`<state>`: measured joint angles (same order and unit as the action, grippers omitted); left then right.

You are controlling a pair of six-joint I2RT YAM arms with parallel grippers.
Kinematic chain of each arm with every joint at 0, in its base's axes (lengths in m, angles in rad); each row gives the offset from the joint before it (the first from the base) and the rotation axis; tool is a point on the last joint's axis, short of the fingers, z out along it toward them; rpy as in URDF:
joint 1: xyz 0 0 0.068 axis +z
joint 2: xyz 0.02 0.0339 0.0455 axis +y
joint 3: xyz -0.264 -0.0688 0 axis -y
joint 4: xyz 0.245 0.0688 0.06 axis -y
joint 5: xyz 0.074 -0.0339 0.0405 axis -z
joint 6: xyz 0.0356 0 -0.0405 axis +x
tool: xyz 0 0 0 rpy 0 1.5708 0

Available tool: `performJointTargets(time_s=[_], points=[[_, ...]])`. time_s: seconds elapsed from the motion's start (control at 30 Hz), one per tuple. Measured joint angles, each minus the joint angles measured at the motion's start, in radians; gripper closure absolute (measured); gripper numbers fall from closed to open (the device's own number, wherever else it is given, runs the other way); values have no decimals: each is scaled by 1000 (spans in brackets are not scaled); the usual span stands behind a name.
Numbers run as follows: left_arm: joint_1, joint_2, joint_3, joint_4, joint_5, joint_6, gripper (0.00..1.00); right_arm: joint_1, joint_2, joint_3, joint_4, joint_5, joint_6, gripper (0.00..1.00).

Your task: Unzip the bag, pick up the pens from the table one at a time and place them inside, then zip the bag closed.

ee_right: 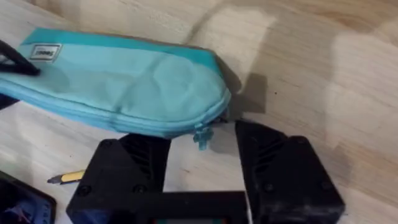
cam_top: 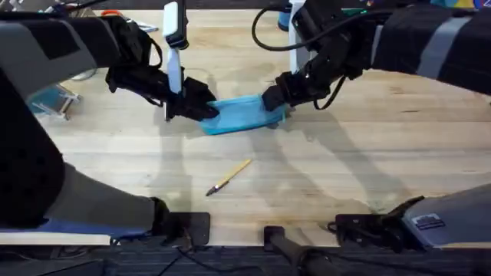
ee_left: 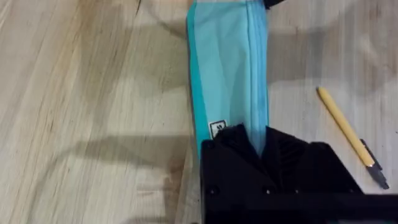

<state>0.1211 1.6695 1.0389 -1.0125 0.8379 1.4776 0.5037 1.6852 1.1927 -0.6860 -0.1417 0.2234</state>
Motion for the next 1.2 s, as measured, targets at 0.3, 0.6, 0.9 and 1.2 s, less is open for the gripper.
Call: performJointTargets(time_s=[0.3, 0.6, 0.9, 1.2], points=[[0, 0, 0, 0, 0, 0, 959, 2, 0, 0, 1, 0, 0, 568], [0, 0, 0, 0, 0, 0, 959, 2, 0, 0, -10, 8, 0, 735], [0, 0, 0, 0, 0, 0, 959, 2, 0, 0, -21, 14, 0, 964], [0, 0, 0, 0, 0, 0, 959, 2, 0, 2, -24, 14, 0, 969]])
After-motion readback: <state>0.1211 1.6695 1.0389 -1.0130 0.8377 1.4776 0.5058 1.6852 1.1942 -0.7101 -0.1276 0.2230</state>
